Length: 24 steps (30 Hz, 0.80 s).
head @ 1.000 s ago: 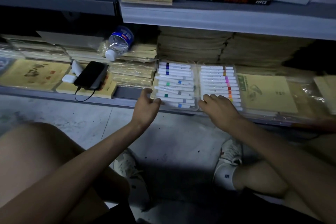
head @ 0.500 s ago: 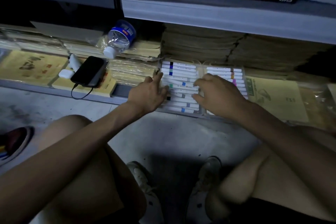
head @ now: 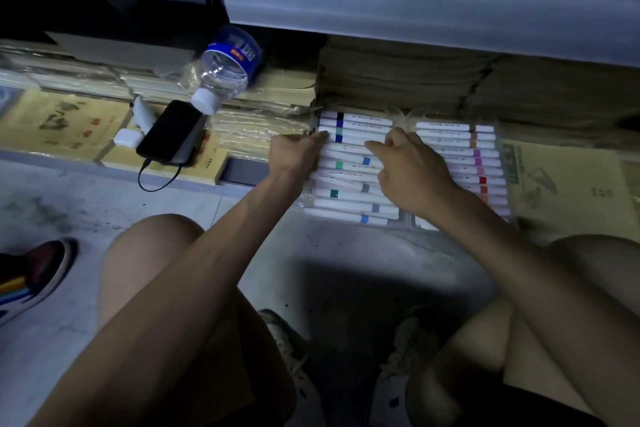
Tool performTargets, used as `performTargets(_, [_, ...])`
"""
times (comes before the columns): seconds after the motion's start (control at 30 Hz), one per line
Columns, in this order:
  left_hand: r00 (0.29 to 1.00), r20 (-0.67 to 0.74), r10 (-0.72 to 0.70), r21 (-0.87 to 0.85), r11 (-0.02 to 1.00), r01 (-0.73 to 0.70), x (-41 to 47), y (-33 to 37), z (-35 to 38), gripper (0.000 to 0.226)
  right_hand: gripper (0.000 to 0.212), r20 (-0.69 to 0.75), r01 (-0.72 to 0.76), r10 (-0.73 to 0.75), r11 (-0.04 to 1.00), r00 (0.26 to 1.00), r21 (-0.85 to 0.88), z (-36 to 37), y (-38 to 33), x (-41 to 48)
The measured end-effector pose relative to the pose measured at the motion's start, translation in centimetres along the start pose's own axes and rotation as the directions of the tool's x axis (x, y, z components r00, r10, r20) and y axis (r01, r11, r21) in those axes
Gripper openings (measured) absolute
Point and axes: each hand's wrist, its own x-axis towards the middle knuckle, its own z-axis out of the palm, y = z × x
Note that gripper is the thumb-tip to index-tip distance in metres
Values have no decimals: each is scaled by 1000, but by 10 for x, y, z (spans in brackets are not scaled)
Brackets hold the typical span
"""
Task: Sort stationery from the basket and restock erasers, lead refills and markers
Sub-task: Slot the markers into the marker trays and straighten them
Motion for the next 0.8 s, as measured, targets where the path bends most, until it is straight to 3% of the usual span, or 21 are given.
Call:
performTargets(0.2, [989,44,-140,-131,981,145,4,2,3,40,54,-41,14,-13,1000,999,8,8,4,4])
performTargets(0.33, [987,21,-158,-134,978,159,0,6,3,20,61,-24,-5,6,999,1000,53,7,5,9])
performTargets(0.5, [984,37,-174,-147,973,178,-2,8,1,23,65,-12,-29,31,991,999,128,6,9,11])
performTargets(0.7, [987,58,-151,-159,974,159,-4,7,-2,25,34,-153,-150,176,974,972,169,4,25,14])
performTargets(0.8, [990,63,-128,-180,974,138,-7,5,-5,23,21,-125,-176,201,967,972,185,3,26,13])
